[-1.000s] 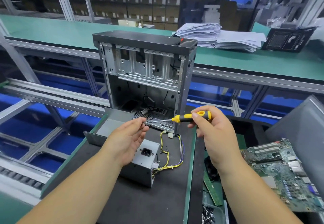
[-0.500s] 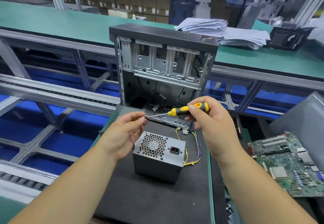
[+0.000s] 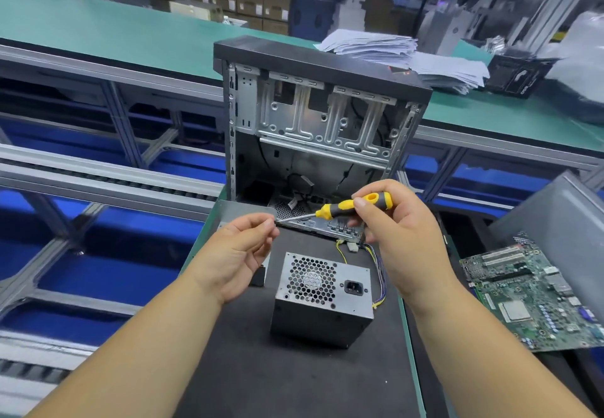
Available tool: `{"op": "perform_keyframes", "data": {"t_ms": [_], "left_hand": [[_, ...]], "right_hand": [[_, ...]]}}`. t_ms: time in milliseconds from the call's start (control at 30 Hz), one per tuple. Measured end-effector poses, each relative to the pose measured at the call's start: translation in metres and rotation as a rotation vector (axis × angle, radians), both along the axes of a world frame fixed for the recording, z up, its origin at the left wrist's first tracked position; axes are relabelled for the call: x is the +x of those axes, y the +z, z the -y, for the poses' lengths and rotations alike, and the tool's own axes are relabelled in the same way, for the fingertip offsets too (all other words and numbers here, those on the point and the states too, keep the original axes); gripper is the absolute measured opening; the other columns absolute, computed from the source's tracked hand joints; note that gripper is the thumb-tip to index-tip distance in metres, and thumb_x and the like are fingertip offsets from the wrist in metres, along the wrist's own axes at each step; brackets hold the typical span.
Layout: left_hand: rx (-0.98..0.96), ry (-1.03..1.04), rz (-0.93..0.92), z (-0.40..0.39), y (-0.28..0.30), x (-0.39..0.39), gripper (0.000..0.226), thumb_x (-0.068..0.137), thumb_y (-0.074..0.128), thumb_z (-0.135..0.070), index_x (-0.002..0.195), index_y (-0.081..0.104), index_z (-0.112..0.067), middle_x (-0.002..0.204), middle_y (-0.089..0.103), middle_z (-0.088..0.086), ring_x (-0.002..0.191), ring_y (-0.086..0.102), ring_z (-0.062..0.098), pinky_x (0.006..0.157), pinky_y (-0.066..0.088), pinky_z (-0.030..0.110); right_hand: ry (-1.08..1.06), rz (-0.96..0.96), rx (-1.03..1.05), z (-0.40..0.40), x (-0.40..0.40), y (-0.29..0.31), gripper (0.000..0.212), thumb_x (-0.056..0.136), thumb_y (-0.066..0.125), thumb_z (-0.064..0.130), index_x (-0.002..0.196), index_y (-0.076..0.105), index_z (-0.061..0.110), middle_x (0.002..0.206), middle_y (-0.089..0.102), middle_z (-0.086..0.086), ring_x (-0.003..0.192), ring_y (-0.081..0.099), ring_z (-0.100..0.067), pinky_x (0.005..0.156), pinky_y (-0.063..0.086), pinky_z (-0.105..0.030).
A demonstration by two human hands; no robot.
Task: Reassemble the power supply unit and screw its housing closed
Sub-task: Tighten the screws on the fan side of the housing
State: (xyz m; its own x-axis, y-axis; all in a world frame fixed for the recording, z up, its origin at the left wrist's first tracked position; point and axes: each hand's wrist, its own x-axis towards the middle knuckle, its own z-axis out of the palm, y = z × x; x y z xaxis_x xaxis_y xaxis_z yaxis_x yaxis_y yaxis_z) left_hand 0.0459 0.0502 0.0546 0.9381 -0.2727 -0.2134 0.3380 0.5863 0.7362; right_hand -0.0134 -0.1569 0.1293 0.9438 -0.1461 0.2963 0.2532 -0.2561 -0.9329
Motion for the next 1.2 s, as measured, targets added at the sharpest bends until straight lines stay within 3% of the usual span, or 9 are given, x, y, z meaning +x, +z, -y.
{"op": "perform_keyframes", "data": {"t_ms": [200,333,433,633,800,1000,1200], "left_hand": [[0.022,-0.045,0.022,-0.001,-0.006,0.011,0.017,0.072,0.068,-0.008,0.088,0.064,-0.008,0.068,0.067,0.001,0.063,0.065,0.005,0.061,0.053,0.012],[0.031,-0.05,0.03,-0.001,-0.01,0.018,0.015,0.071,0.069,-0.009,0.086,0.066,-0.007,0.067,0.067,0.002,0.063,0.067,0.005,0.058,0.053,0.012],[0.029,-0.061,0.012,-0.003,-0.013,0.023,0.019,0.071,0.07,-0.011,0.089,0.067,-0.005,0.069,0.068,0.002,0.064,0.067,0.006,0.059,0.054,0.013],[0.075,-0.092,0.015,-0.005,-0.018,0.027,0.02,0.071,0.072,-0.015,0.089,0.07,-0.005,0.072,0.069,0.005,0.065,0.067,0.007,0.059,0.054,0.014],[0.069,-0.11,-0.012,-0.002,-0.018,0.027,0.022,0.072,0.071,-0.017,0.09,0.069,-0.005,0.072,0.068,0.003,0.066,0.067,0.006,0.06,0.054,0.014],[0.07,-0.13,-0.043,-0.001,-0.016,0.027,0.017,0.073,0.069,-0.02,0.084,0.07,-0.006,0.069,0.067,0.001,0.064,0.066,0.006,0.057,0.054,0.014],[0.094,-0.145,-0.045,0.0,-0.016,0.027,0.016,0.077,0.068,-0.02,0.083,0.07,-0.006,0.069,0.066,0.001,0.063,0.065,0.005,0.057,0.054,0.014]], "right_hand": [[-0.038,-0.055,-0.024,-0.004,0.003,-0.002,0.005,0.088,0.062,0.028,0.087,0.066,0.031,0.07,0.065,0.007,0.069,0.057,-0.037,0.054,0.047,-0.028],[-0.057,-0.071,-0.046,-0.003,0.006,-0.002,0.007,0.084,0.061,0.028,0.085,0.066,0.032,0.072,0.066,0.005,0.074,0.065,-0.025,0.059,0.048,-0.027],[-0.043,-0.101,-0.082,-0.002,0.007,-0.005,0.009,0.083,0.058,0.025,0.087,0.065,0.03,0.072,0.064,0.004,0.071,0.061,-0.024,0.061,0.049,-0.032],[-0.054,-0.109,-0.106,-0.004,0.007,-0.006,0.012,0.084,0.057,0.02,0.088,0.064,0.029,0.069,0.064,0.005,0.065,0.057,-0.013,0.058,0.05,-0.026],[-0.047,-0.086,-0.119,-0.007,0.007,-0.004,0.012,0.083,0.056,0.019,0.09,0.063,0.026,0.073,0.055,-0.011,0.062,0.051,-0.017,0.057,0.047,-0.029],[-0.033,-0.063,-0.163,-0.007,0.006,0.001,0.012,0.082,0.057,0.02,0.091,0.062,0.027,0.075,0.052,-0.008,0.064,0.051,-0.025,0.057,0.048,-0.033],[0.006,-0.015,-0.231,-0.008,0.003,0.001,0.014,0.085,0.057,0.017,0.092,0.062,0.029,0.066,0.048,0.01,0.059,0.042,-0.011,0.052,0.037,-0.019]]}}
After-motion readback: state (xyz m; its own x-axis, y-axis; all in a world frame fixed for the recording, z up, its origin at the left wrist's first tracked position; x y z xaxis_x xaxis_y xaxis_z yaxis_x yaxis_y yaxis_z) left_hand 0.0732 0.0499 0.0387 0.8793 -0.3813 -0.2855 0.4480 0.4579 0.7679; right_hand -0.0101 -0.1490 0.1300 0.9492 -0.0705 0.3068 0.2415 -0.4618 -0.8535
